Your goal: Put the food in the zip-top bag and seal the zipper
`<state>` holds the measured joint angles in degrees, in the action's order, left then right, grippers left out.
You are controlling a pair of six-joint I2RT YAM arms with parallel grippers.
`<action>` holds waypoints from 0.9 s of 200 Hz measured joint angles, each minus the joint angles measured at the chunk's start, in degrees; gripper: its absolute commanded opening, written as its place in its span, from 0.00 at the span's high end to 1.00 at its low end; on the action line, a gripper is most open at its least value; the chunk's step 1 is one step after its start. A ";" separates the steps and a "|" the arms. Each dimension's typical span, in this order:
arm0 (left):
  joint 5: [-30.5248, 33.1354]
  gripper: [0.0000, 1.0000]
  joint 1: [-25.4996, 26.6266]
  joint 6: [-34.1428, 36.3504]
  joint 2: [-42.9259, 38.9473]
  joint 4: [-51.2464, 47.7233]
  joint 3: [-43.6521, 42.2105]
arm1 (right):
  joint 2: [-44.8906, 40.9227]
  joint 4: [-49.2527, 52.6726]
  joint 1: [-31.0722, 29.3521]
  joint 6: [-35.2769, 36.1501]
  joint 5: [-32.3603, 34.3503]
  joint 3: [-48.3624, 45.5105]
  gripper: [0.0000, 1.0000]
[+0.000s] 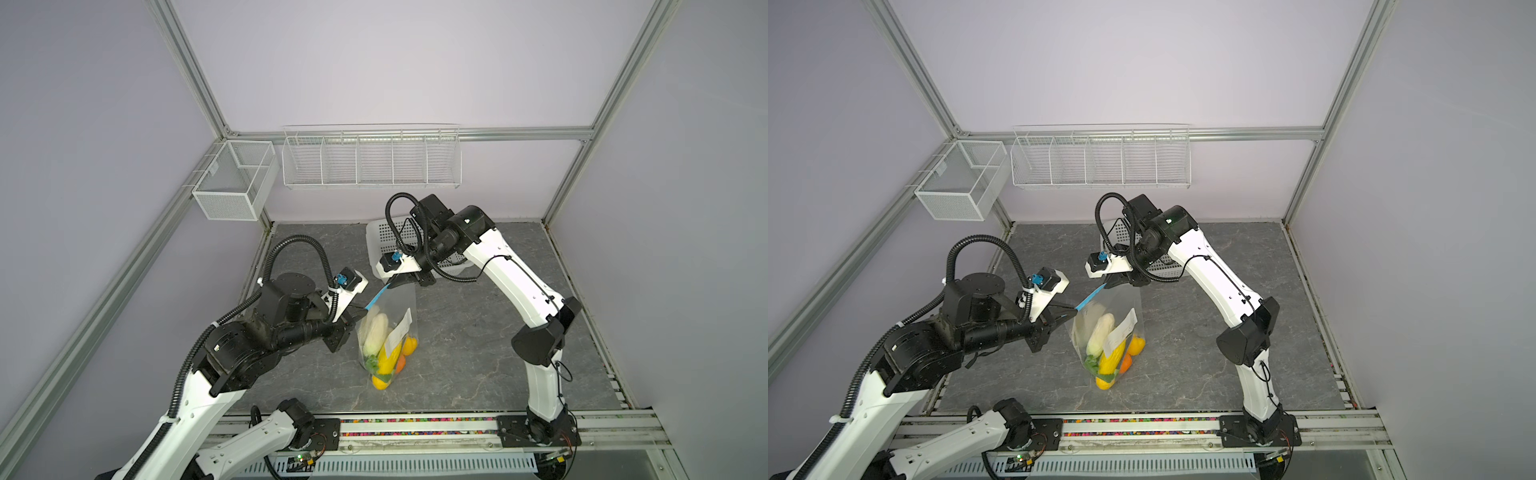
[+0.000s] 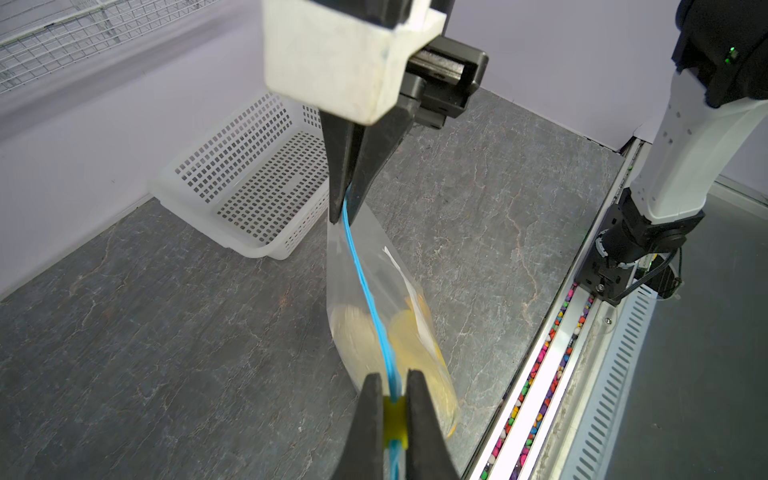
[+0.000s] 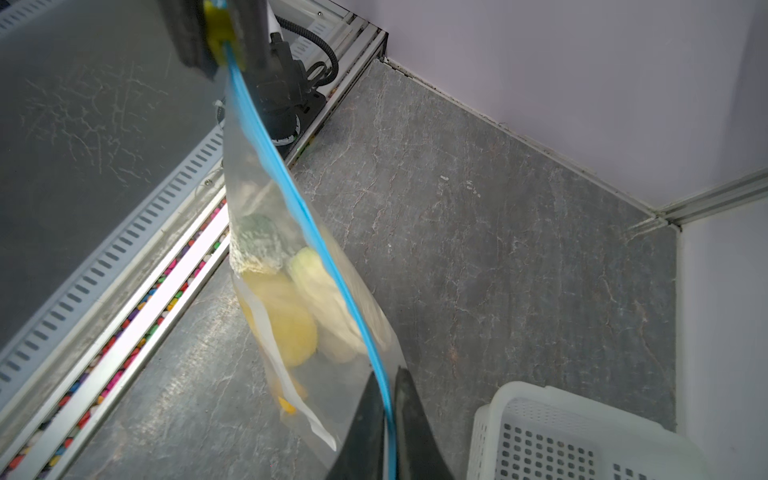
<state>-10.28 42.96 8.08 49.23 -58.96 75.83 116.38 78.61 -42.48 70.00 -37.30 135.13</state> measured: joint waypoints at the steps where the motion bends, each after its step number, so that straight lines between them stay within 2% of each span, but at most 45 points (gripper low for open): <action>1: 0.00 1.00 0.02 0.00 0.00 0.00 -0.02 | 0.00 0.04 0.00 -0.07 0.00 0.00 0.93; 18: 0.02 1.00 0.00 -0.02 -0.07 0.28 -0.37 | 0.00 0.26 0.00 0.09 0.24 0.00 0.94; 32: 0.20 0.80 0.02 -0.07 -0.17 0.79 -0.66 | 0.00 0.26 0.00 -0.50 0.63 0.00 0.94; 50: 0.35 0.63 0.00 -1.03 -0.85 2.54 -1.57 | -0.13 -0.04 -0.02 -3.28 2.27 0.00 0.93; 75: 1.44 0.38 0.00 -6.03 -5.40 10.43 -7.17 | -1.01 -1.55 -0.04 -11.58 6.64 -0.02 0.94; 88: 1.57 0.30 0.00 -9.86 -8.52 15.52 -11.65 | -2.23 -2.89 -0.04 -16.94 8.72 -0.70 0.94; 124: 4.42 0.27 0.00 -16.52 -12.33 21.05 -15.15 | -8.15 -6.73 -0.15 -32.00 15.37 -5.40 0.94; 180: 7.65 0.27 -0.04 -22.16 -16.26 27.15 -19.87 | -8.11 -4.92 -0.15 -54.18 23.17 -0.70 0.93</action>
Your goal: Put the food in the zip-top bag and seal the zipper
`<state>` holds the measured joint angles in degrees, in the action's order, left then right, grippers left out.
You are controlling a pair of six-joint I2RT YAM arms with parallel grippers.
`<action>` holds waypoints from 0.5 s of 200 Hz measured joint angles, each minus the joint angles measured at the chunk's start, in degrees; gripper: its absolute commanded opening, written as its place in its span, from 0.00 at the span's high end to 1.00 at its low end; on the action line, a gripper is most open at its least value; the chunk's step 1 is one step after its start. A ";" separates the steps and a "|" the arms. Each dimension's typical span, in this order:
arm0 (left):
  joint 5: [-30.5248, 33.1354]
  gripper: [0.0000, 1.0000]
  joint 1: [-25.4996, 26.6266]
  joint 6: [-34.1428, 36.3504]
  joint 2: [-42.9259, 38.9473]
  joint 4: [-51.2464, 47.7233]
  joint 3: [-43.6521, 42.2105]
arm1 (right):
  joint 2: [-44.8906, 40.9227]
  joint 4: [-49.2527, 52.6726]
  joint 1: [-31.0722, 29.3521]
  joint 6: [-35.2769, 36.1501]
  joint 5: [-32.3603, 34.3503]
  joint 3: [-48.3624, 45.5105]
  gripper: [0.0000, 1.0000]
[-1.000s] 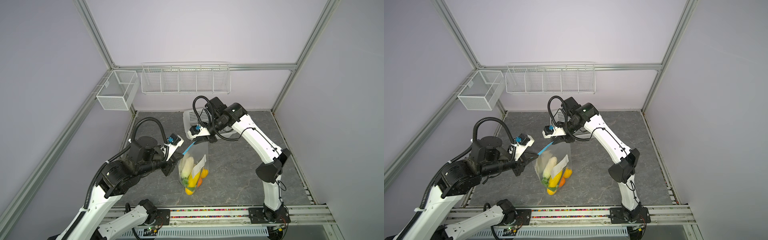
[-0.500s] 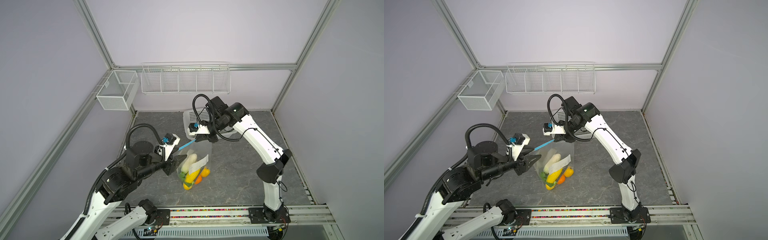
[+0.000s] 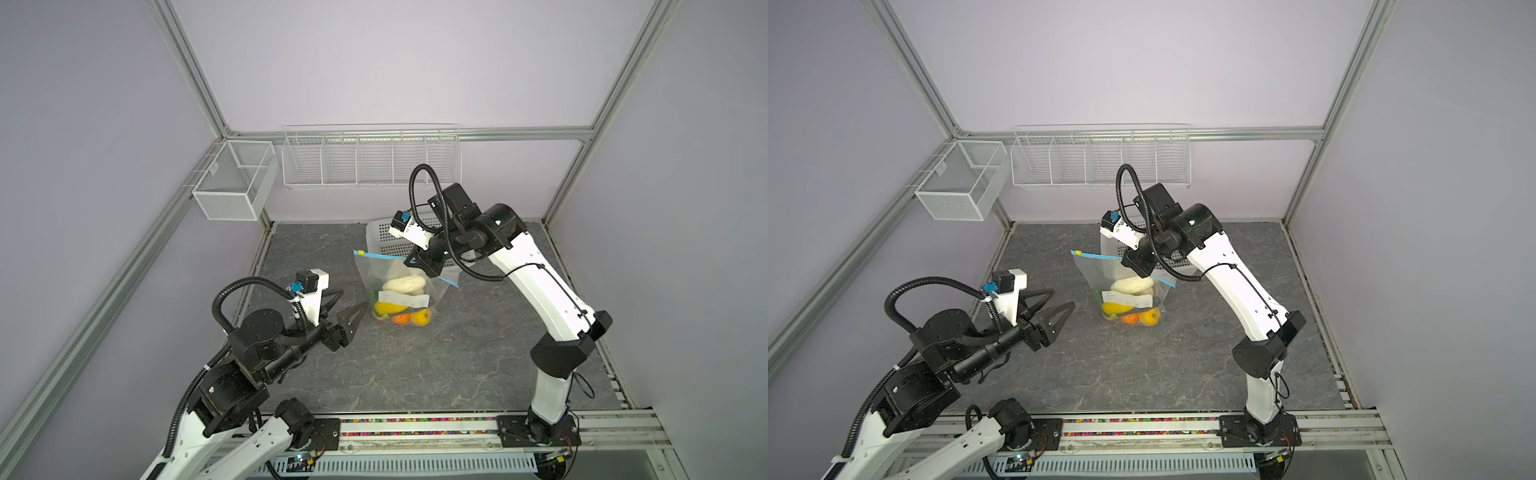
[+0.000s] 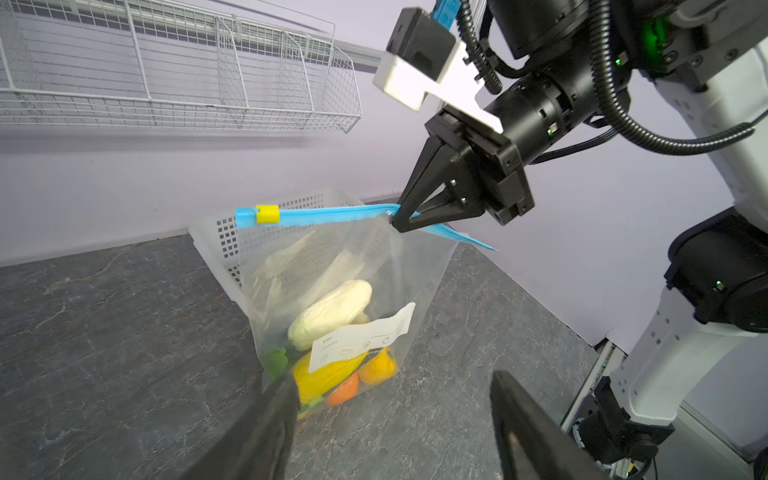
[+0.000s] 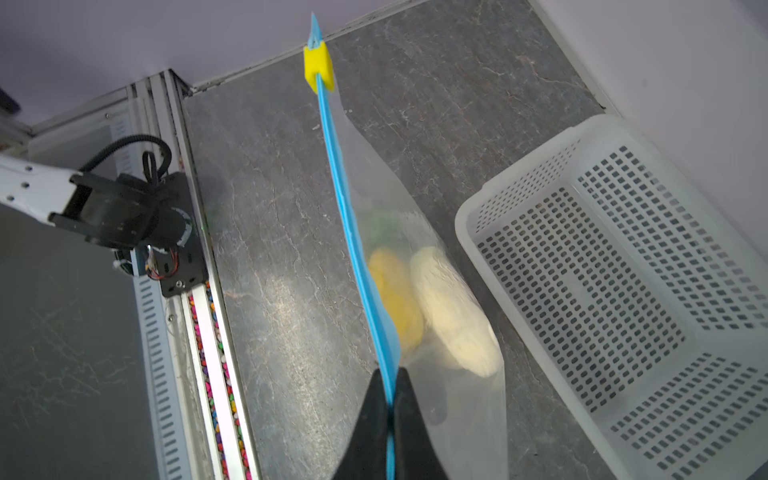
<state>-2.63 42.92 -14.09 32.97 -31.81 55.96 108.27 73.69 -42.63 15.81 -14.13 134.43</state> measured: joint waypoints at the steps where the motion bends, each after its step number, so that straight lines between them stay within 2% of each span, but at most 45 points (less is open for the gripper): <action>1: 0.04 0.27 0.00 -0.07 0.00 0.02 -0.04 | 0.02 0.09 0.00 -0.24 0.02 0.09 0.93; 34: 0.92 0.27 0.00 -3.82 -1.95 2.51 -5.55 | 0.22 1.66 0.00 -14.78 0.79 1.73 0.93; 49: 1.14 0.27 0.00 -5.46 -3.89 3.37 -8.63 | -0.35 0.76 -0.02 -22.08 0.74 -0.68 0.93; 78: 1.14 0.27 0.00 -7.37 -7.08 4.83 -12.85 | -4.31 -3.72 -0.15 -34.84 0.70 -11.56 0.93; 100: 1.33 0.27 -0.02 -8.28 -8.52 4.96 -13.99 | -12.35 -14.16 -0.92 -44.35 1.27 -25.22 0.93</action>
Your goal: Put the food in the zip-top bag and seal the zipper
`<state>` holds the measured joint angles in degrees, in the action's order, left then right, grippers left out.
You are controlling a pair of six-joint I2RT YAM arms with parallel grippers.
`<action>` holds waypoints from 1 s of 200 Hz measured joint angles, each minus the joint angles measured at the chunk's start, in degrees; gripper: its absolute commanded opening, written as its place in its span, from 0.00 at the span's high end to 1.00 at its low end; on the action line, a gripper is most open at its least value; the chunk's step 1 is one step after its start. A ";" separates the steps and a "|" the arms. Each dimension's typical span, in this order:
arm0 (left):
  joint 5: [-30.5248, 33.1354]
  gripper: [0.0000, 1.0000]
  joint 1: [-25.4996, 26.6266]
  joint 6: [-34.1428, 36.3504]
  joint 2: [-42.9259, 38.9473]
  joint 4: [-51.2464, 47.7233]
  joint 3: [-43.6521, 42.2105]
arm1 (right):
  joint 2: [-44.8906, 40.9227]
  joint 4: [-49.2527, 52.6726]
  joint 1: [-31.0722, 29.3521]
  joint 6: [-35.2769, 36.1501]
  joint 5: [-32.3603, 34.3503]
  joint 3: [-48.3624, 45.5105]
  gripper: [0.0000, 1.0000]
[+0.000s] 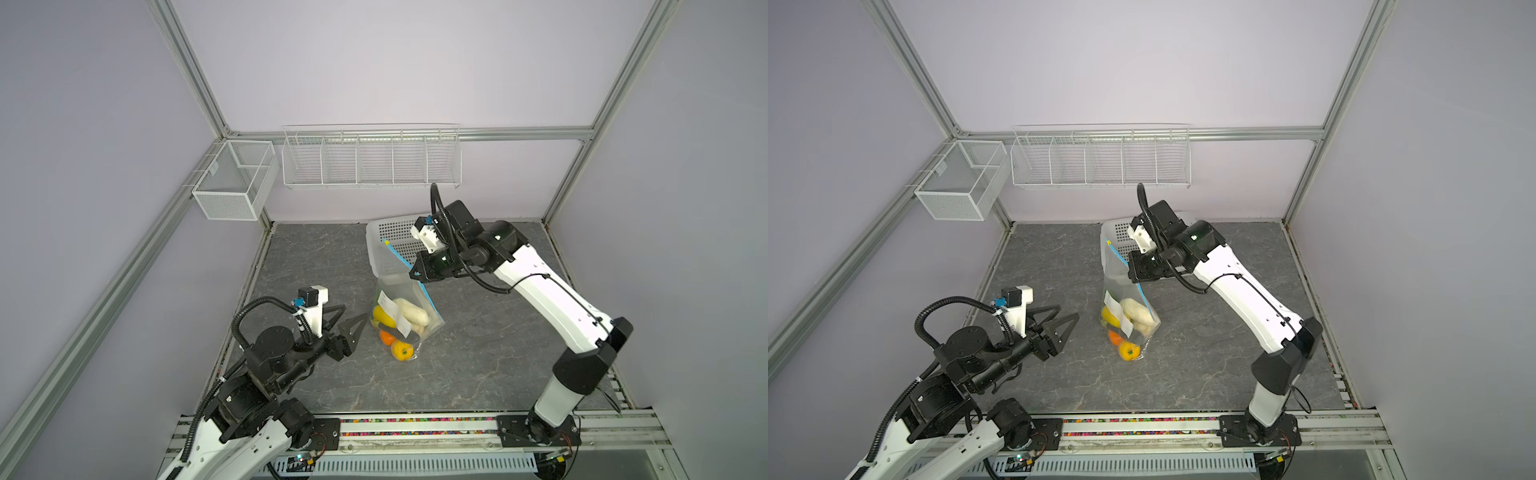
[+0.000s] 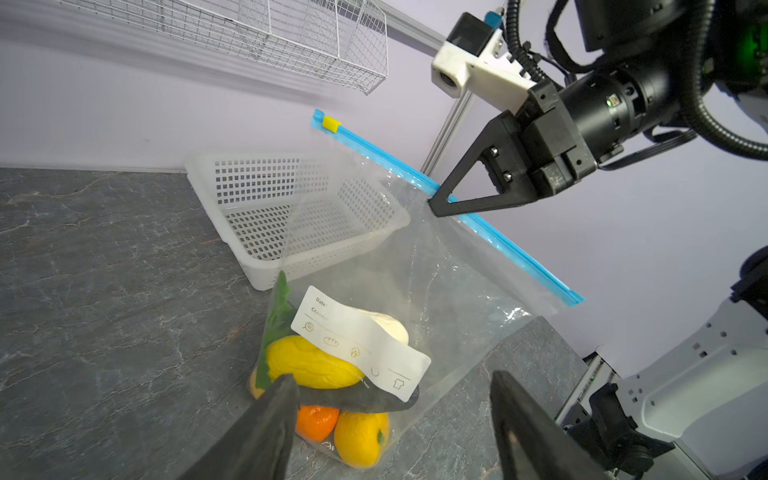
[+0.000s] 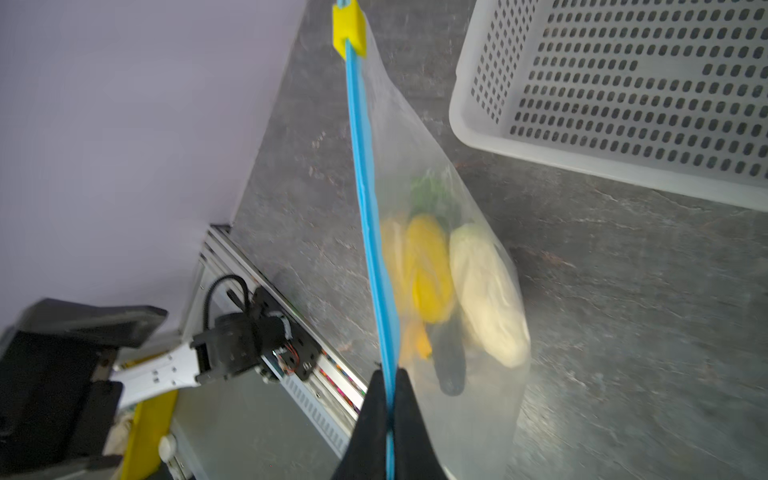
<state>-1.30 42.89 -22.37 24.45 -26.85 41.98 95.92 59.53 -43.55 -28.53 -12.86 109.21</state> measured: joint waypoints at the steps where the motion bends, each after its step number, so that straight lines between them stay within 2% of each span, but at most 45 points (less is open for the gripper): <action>1: 0.00 0.28 0.00 -0.02 -0.04 0.00 -0.04 | -0.35 -0.48 -0.04 -0.20 -0.04 -0.52 0.93; 32: 1.36 0.29 0.00 -1.36 -2.32 0.02 -2.23 | -13.60 -15.98 -2.10 -13.70 1.88 -17.38 0.93; 69: 3.15 0.29 -0.04 -2.34 -1.95 -0.02 -3.21 | -16.92 -30.21 -6.43 -22.51 5.16 -22.75 0.93; 118: 6.60 0.30 -0.04 -2.89 -2.75 -1.97 -3.19 | -13.97 -39.65 -10.27 -26.71 7.61 -21.73 0.93; 157: 8.81 0.30 -0.04 -3.08 -2.89 -2.54 -2.71 | -12.41 -43.85 -10.86 -28.06 8.07 -21.73 0.93; 178: 9.07 0.30 -0.04 -3.08 -1.55 -2.54 -2.14 | -13.53 -45.66 -10.05 -28.30 8.63 -24.28 0.93; 200: 9.22 0.30 -0.04 -3.08 0.11 -2.38 -2.12 | -17.27 -47.01 -7.48 -29.07 9.20 -31.34 0.93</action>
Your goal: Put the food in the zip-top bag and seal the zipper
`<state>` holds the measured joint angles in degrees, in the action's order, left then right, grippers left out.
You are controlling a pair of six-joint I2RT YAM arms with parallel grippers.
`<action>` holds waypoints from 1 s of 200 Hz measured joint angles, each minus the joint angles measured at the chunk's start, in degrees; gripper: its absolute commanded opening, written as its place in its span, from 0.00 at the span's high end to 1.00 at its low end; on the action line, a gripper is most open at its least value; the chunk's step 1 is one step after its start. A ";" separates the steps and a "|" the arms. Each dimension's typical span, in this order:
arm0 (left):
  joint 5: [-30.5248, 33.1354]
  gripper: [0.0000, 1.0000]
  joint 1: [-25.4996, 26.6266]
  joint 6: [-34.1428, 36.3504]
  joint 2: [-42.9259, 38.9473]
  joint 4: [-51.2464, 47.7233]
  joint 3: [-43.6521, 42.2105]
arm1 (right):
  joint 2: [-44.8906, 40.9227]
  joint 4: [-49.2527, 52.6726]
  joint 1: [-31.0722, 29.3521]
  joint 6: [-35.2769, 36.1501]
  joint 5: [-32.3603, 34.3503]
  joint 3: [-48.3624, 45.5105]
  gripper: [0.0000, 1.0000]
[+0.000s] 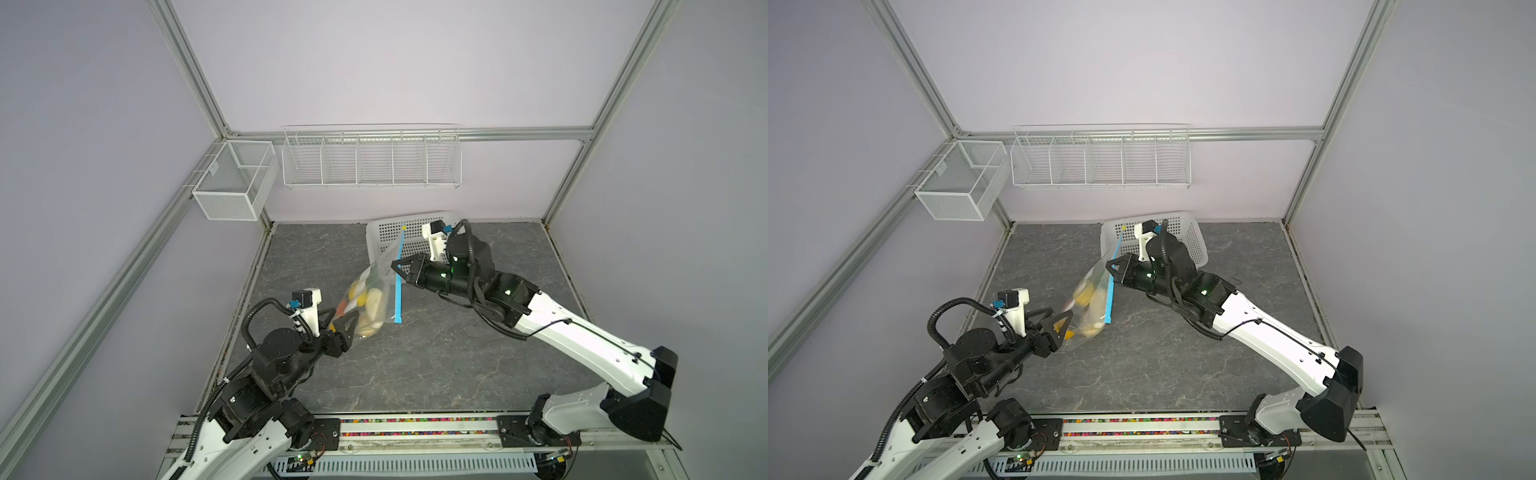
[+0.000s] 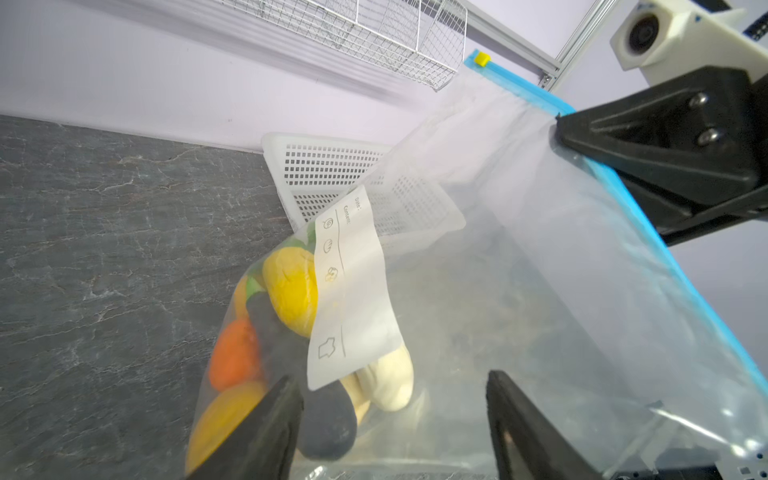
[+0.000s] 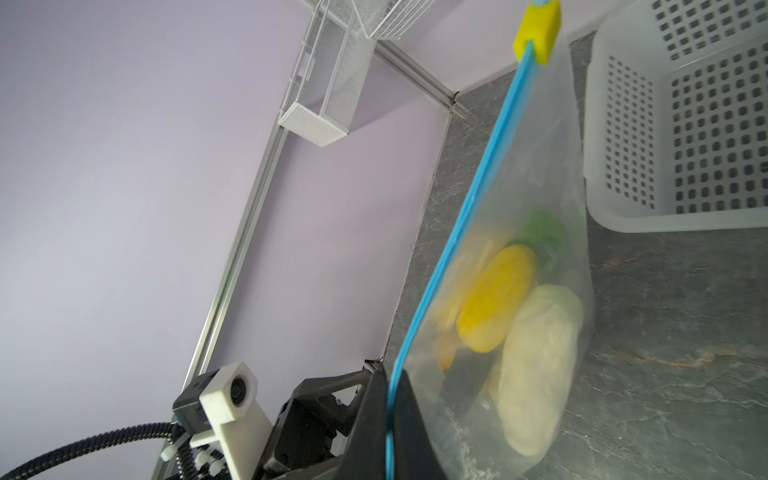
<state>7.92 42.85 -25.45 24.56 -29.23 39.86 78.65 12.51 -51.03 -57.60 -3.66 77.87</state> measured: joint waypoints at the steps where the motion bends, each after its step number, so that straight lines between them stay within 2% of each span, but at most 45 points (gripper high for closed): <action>1: 0.00 0.30 0.00 0.00 0.07 0.00 0.00 | -0.31 -0.09 0.22 -0.11 0.02 -0.55 0.93; 72: -0.07 0.30 0.00 0.00 4.50 0.92 0.00 | -13.38 1.09 9.99 -2.34 1.95 -19.69 0.93; 96: -0.26 0.30 0.02 0.00 6.03 1.09 0.00 | -16.83 1.88 15.06 -2.36 1.14 -22.86 0.94; 124: -0.50 0.30 0.00 -0.04 8.20 1.25 0.00 | -17.14 2.03 20.50 -2.32 -0.85 -25.62 0.94; 200: -2.54 0.31 0.02 -1.11 13.38 4.48 -0.74 | -21.27 5.16 27.26 -0.24 -6.38 -32.85 0.94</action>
<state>5.39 42.87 -26.57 37.93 -24.75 39.11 57.39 17.67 -23.77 -57.84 -10.04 45.01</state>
